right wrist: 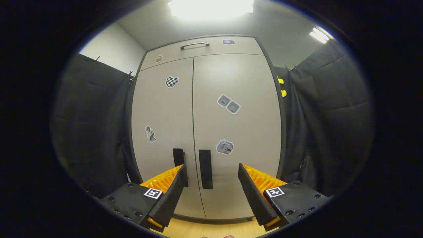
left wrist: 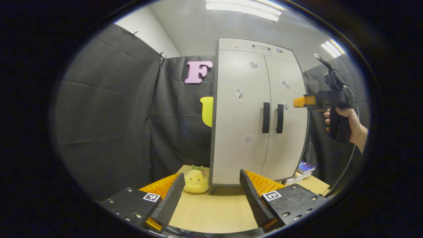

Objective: Open the right door of the double-door shoe cabinet with the right hand, and open the left door with the left hand.

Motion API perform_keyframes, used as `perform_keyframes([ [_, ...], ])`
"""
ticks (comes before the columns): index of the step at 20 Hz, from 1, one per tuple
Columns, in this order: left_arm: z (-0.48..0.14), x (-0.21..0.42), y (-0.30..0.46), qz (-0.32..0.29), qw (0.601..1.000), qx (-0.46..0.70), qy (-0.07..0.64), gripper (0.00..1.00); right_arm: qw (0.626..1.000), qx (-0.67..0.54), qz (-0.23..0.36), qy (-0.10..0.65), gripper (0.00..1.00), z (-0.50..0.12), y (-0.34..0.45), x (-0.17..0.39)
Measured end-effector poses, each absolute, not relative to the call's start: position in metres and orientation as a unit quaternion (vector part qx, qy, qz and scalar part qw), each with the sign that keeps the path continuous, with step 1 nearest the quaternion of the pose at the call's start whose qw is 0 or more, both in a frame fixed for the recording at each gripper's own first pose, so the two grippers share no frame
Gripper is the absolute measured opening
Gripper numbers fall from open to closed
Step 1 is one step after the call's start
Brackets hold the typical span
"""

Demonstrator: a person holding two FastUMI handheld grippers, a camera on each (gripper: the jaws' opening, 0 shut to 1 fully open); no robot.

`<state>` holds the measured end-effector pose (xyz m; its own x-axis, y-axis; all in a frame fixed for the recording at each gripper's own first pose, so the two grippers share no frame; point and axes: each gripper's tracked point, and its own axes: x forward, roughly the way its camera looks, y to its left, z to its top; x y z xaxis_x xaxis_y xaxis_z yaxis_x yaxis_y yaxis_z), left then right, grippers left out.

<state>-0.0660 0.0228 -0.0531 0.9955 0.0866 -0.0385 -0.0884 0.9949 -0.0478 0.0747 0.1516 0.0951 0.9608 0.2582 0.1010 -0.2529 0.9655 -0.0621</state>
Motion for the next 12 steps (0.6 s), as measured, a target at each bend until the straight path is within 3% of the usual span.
perform_keyframes([
  [4,-0.057,-0.07,0.033,0.054,0.998,-0.021,0.025,0.96,0.99,-0.022,0.127,-0.064,0.98,0.099,0.167,0.107],
  [5,-0.058,-0.071,0.036,0.057,0.998,-0.019,0.026,0.96,0.99,-0.028,0.125,-0.064,0.92,0.097,0.169,0.114],
  [6,-0.057,-0.071,0.039,0.059,0.998,-0.018,0.026,0.96,0.99,-0.035,0.123,-0.062,0.97,0.095,0.172,0.122],
  [8,-0.059,-0.071,0.044,0.064,0.997,-0.015,0.03,0.96,0.991,-0.031,0.118,-0.054,0.92,0.091,0.177,0.138],
  [12,-0.063,-0.068,0.051,0.07,0.997,-0.011,0.036,0.96,0.993,-0.021,0.106,-0.046,0.97,0.083,0.18,0.16],
])
